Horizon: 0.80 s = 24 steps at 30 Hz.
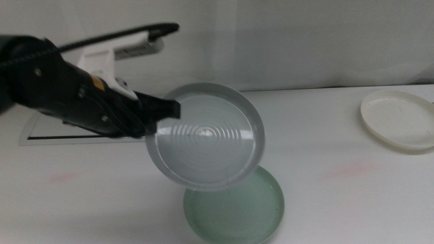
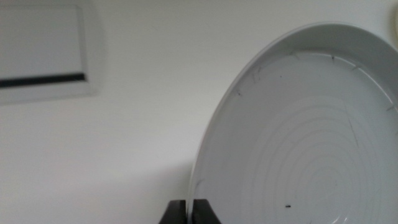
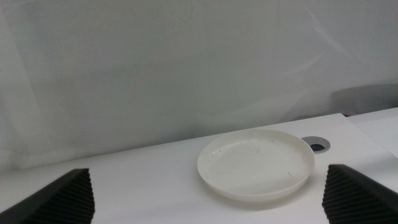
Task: Stack the three bowls on top of each other.
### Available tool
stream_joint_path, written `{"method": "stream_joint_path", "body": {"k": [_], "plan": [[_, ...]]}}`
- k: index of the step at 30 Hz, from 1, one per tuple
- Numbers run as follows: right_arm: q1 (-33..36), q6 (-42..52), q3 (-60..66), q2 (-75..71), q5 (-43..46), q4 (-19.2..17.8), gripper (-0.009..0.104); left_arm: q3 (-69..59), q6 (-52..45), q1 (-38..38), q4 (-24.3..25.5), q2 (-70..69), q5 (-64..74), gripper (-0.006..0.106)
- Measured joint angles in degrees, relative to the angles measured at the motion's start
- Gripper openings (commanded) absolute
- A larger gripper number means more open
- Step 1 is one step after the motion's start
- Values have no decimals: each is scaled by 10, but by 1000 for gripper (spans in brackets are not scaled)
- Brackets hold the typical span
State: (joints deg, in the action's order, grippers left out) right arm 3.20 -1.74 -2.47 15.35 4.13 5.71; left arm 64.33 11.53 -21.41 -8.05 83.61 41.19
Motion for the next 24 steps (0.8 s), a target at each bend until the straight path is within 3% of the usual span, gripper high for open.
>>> {"method": "stream_joint_path", "body": {"k": [11, 24], "plan": [[0, 0, 0, 0, 0, 0, 103, -67, 26, -80, 1, 62, -71, -3], [0, -1, 0, 0, 0, 0, 103, -67, 31, -85, -10, 168, -101, -3]]}}
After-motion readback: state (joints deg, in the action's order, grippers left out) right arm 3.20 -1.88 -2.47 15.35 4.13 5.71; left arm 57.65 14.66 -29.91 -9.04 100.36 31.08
